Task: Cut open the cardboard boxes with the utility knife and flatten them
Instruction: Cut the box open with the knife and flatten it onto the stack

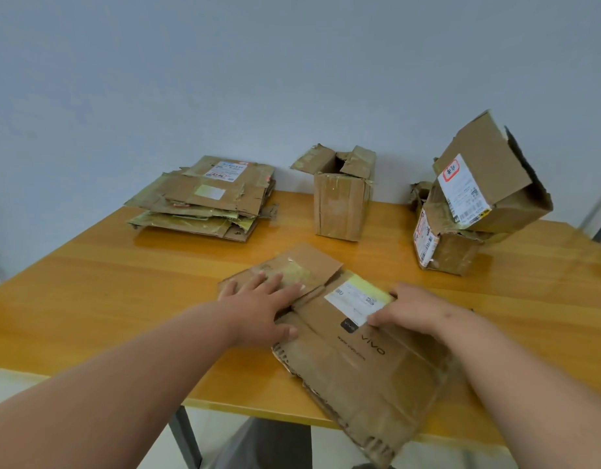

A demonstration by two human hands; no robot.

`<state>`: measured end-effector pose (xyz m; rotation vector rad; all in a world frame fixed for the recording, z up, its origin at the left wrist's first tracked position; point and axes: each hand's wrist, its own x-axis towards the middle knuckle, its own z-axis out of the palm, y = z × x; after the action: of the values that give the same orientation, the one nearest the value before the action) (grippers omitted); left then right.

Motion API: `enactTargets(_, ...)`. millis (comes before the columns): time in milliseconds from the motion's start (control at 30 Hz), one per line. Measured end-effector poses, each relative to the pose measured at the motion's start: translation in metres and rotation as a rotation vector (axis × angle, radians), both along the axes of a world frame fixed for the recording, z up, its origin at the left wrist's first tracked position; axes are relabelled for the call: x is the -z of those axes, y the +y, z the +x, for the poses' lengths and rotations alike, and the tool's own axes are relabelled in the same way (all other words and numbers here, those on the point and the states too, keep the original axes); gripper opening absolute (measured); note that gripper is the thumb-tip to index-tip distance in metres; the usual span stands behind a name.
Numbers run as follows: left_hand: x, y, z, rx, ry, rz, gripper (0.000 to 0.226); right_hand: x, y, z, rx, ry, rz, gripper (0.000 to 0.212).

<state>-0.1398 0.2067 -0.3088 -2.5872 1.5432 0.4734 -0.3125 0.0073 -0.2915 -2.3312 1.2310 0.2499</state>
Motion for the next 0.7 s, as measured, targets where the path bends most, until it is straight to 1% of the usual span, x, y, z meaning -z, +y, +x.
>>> enactTargets(67,0.000,0.000,-0.003,-0.055,-0.034,-0.012,0.075,-0.005,0.001,-0.009,0.070,-0.104,0.116,0.035)
enactTargets(100,0.000,0.000,-0.003,-0.081,-0.048,-0.019,0.075,-0.007,0.004,-0.012,0.083,-0.135,0.135,0.024)
enactTargets(133,0.000,0.000,-0.004,-0.104,-0.055,-0.028,0.075,-0.008,0.007,-0.015,0.084,-0.161,0.137,0.018)
enactTargets(267,-0.001,0.006,-0.005,-0.235,-0.013,-0.108,0.077,-0.011,0.018,-0.020,0.074,-0.255,0.071,0.016)
enactTargets(400,-0.005,0.016,-0.006,-0.425,0.110,-0.312,0.080,-0.019,0.027,-0.024,0.084,-0.408,0.040,0.016)
enactTargets(467,-0.008,0.021,-0.006,-0.534,0.279,-0.434,0.080,-0.025,0.033,-0.024,0.074,-0.484,0.031,0.017)
enactTargets(600,-0.017,0.029,-0.014,-0.685,0.878,-0.652,0.073,-0.033,0.044,-0.016,0.059,-0.573,0.028,0.018)
enactTargets(633,-0.017,0.030,-0.014,-0.709,0.948,-0.706,0.073,-0.034,0.047,-0.014,0.059,-0.576,0.026,0.017)
enactTargets(700,-0.018,0.030,-0.012,-0.742,0.936,-0.834,0.078,-0.034,0.053,-0.007,0.059,-0.585,0.038,0.016)
